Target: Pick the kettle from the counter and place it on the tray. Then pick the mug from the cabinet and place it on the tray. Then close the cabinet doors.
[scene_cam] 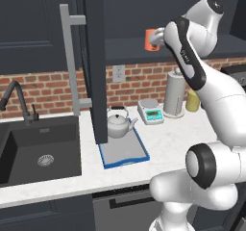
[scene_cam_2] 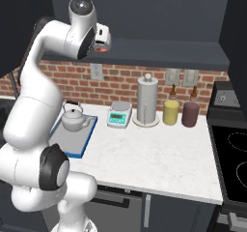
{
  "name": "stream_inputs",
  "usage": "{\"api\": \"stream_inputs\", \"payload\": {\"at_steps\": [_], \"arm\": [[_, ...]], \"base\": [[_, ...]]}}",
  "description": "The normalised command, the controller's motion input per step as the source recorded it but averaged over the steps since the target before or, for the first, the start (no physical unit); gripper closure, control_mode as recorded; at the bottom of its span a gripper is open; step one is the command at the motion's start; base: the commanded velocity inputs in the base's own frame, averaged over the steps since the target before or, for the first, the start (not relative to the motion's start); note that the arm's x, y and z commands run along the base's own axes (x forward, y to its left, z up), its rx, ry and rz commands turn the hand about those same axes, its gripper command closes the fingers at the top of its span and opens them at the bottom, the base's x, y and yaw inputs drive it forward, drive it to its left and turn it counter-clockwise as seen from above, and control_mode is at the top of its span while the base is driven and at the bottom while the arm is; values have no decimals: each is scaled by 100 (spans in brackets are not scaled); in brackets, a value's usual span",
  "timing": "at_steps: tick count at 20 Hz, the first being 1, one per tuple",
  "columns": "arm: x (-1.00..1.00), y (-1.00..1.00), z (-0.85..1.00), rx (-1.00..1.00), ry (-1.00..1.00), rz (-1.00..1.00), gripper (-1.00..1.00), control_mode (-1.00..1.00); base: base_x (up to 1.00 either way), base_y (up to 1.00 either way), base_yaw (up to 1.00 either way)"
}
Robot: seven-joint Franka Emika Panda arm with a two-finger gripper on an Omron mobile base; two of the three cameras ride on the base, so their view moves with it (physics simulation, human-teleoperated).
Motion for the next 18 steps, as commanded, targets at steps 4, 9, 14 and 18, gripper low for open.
{"api": "stream_inputs", "payload": {"at_steps": [4, 9, 14, 18], "arm": [[31, 4, -2, -4, -6, 0, -100, -100], [33, 0, -5, -4, -3, 0, -100, -100], [39, 0, -2, -1, -1, 0, -100, -100], [34, 0, 0, 0, 0, -1, -100, -100]], "base": [[0, 0, 0], [0, 0, 0], [0, 0, 0], [0, 0, 0]]}}
